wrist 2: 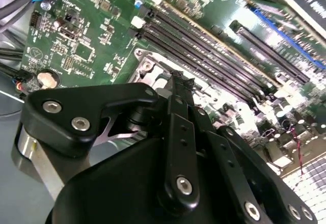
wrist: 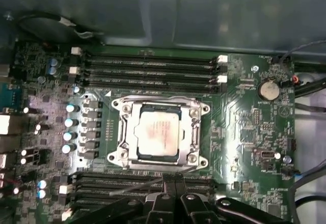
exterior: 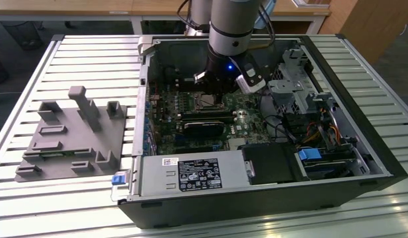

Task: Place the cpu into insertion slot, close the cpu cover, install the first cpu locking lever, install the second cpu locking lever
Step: 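Install the second cpu locking lever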

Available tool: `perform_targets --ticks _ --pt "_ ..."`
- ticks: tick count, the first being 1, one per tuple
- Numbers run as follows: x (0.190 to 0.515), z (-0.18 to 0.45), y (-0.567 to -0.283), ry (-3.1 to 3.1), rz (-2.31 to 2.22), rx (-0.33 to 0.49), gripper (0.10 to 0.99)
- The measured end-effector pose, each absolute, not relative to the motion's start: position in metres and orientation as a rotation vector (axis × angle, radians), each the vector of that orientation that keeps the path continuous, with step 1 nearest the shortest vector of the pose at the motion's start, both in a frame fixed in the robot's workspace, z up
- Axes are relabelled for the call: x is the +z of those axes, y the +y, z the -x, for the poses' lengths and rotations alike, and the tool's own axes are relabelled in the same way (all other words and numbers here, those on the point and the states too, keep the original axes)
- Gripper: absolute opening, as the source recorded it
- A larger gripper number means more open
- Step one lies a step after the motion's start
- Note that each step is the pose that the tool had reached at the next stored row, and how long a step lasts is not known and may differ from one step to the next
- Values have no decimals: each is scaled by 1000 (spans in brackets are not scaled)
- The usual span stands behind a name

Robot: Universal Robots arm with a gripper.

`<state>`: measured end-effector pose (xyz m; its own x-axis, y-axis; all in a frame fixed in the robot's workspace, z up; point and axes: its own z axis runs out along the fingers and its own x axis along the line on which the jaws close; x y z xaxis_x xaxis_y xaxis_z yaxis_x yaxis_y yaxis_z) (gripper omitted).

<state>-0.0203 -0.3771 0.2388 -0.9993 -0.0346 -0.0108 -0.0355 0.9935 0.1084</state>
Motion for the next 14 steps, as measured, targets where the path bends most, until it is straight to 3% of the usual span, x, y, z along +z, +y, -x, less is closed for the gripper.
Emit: perform_targets --ticks 14 --pt "233 45 -382 3127 48 170 106"
